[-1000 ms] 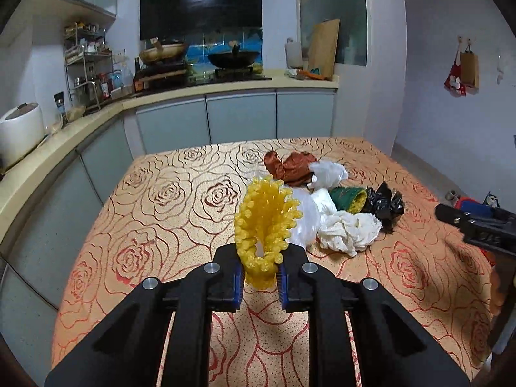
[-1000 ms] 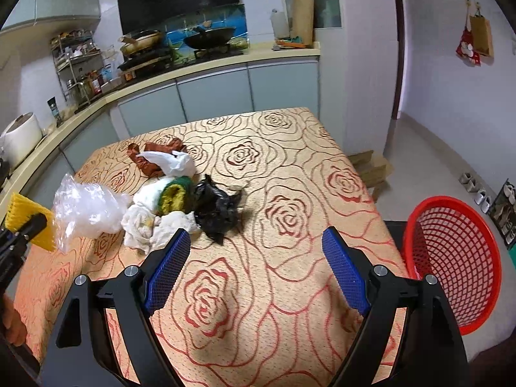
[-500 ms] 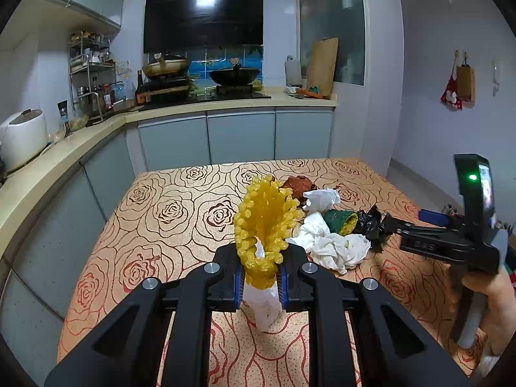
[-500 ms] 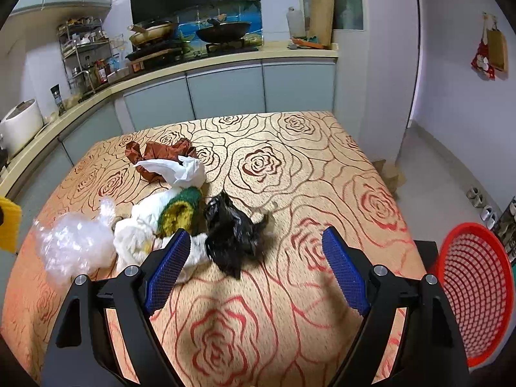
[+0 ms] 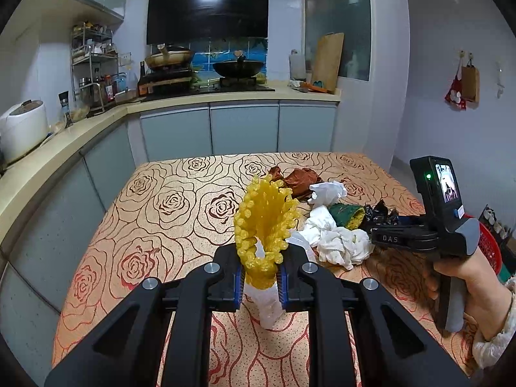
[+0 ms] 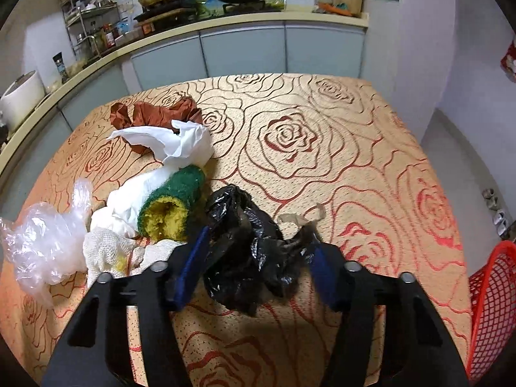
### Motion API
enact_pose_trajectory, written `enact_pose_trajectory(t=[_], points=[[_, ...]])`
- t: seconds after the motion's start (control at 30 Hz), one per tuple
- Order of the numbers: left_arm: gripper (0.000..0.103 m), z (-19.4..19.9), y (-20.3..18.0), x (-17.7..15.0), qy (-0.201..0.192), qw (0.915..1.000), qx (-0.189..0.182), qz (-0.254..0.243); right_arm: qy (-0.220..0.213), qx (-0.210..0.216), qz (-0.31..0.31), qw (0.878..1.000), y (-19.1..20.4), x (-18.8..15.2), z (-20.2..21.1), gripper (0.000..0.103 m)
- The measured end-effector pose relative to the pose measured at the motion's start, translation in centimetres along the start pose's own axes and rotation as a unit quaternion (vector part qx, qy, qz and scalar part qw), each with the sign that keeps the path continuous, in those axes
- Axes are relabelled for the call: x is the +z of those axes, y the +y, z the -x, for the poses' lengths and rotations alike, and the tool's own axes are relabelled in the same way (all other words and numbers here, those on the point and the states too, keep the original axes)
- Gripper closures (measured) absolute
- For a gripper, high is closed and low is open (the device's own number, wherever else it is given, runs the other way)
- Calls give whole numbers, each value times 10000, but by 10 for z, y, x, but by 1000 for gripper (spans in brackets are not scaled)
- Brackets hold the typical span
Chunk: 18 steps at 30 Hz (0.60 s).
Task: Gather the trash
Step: 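Lift the yellow net with the left tool while the right tool grasps the black plastic bag, then carry the yellow net and black bag over the red wastebasket with both tools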
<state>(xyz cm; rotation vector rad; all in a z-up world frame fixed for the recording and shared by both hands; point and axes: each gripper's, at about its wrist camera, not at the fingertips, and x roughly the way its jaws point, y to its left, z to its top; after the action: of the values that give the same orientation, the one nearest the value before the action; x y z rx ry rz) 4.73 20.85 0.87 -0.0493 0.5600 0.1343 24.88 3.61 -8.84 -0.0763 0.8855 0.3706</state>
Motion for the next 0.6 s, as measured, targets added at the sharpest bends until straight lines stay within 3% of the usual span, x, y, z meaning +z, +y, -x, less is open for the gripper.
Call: enact_pose_trajectory(t=[0.2,0.4,0.6], points=[[88,0,-1,-1,4,10000,8,-2,-29,-6,78,10000,1,-3,5,69],[88,0,0,-1,-30,10000,41,21,-147,-81,136,9998,2,-8,15,72],[88,3,-3,2,-109,9999,93,13,-550,-137,9,9984,-1,-12,48,72]])
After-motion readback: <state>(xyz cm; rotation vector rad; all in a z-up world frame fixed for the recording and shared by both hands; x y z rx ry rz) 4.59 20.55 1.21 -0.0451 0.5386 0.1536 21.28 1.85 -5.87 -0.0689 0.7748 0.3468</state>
